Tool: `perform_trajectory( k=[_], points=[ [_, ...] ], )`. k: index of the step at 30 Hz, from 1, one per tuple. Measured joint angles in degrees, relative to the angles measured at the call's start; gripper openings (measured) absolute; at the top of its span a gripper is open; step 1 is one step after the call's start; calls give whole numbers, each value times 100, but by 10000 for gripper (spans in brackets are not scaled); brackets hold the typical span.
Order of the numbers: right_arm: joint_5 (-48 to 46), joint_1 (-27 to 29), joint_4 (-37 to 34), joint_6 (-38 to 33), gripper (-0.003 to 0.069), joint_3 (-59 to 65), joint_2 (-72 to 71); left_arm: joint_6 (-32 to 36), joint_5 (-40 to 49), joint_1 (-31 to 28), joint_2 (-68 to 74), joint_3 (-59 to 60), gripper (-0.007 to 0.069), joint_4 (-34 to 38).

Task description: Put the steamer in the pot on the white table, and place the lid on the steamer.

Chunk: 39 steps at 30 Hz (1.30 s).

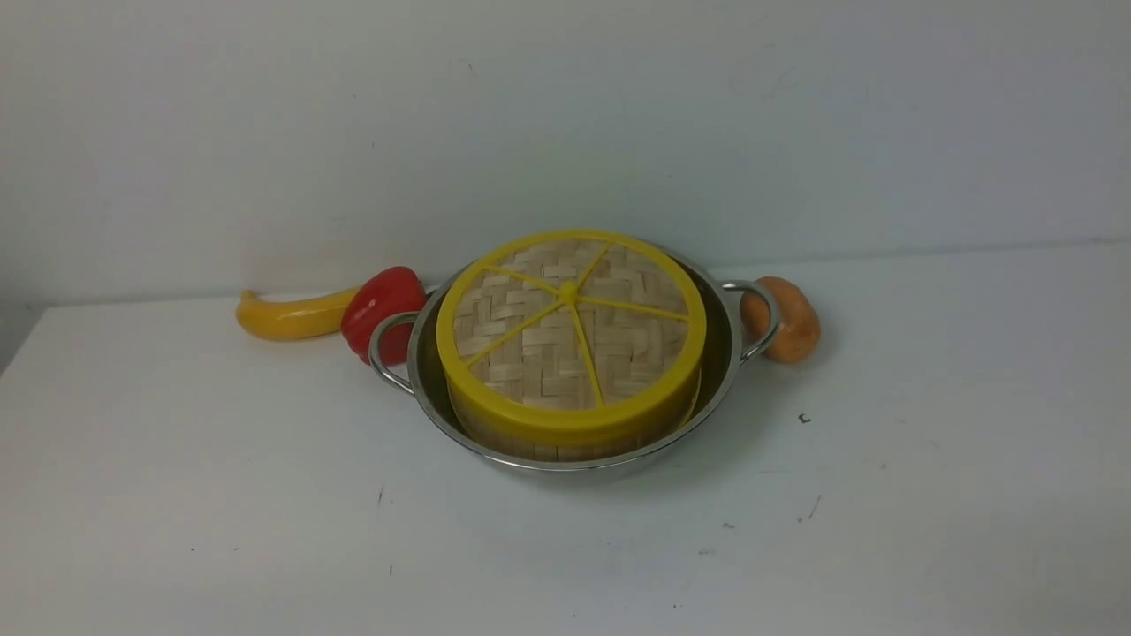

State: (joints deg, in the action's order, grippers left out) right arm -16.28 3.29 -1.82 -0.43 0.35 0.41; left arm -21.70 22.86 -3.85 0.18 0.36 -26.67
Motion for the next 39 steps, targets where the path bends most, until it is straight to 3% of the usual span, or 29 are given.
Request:
perform_trajectory(
  k=[39],
  points=[
    [43, -10, -107, 6, 242, 7, -41, 0, 0, 0, 0, 0, 157, -7]
  ],
)
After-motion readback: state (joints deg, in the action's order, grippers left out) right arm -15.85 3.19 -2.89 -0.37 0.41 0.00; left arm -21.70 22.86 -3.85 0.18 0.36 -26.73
